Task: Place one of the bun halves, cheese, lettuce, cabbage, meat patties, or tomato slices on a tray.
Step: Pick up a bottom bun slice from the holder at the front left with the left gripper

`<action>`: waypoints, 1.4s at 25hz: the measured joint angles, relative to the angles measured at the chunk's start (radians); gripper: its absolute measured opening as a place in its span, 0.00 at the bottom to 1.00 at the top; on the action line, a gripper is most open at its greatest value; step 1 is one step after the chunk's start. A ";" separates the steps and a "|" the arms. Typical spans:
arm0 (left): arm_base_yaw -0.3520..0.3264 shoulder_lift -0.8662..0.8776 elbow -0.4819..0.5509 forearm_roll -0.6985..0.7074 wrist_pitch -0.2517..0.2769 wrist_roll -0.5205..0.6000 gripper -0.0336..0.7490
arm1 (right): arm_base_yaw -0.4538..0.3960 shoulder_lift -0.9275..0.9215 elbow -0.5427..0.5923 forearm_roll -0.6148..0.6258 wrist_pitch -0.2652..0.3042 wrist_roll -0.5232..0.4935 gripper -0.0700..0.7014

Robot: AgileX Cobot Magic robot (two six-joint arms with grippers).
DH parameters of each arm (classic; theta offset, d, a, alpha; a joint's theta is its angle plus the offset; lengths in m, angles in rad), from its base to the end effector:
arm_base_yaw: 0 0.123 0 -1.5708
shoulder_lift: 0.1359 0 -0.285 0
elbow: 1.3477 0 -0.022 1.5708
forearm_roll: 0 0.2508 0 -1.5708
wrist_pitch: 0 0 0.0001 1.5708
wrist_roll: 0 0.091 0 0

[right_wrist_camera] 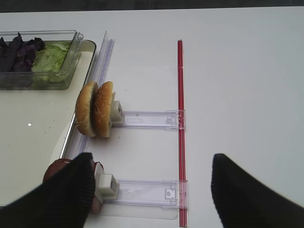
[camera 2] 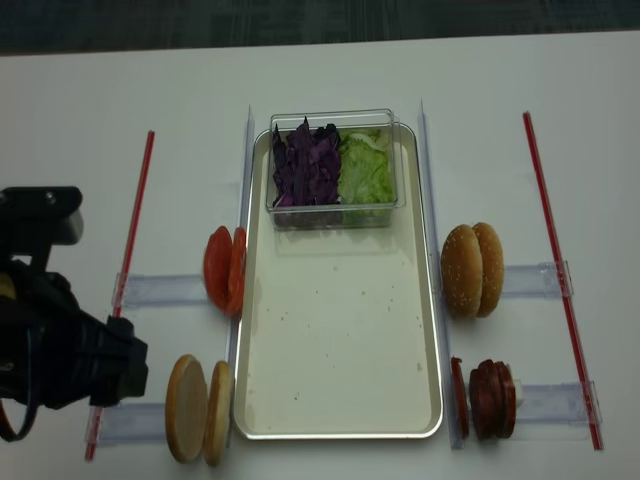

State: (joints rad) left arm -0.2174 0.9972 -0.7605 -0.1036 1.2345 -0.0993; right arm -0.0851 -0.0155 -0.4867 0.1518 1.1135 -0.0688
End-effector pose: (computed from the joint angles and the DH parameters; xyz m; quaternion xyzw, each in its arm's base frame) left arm 0.1420 -0.0405 0.2766 0.0462 0.9933 -0.0643 0.0840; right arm -0.0074 0.0130 0.2701 0.0020 0.8637 0.0371 0.5027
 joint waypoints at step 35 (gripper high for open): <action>-0.536 0.423 -0.066 0.181 -0.236 -0.623 0.61 | 0.000 0.000 0.000 0.000 0.004 0.002 0.79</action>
State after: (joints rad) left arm -0.7533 1.4198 -0.8269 0.0777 0.9987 -0.7228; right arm -0.0851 -0.0155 -0.4867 0.1518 1.1177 -0.0669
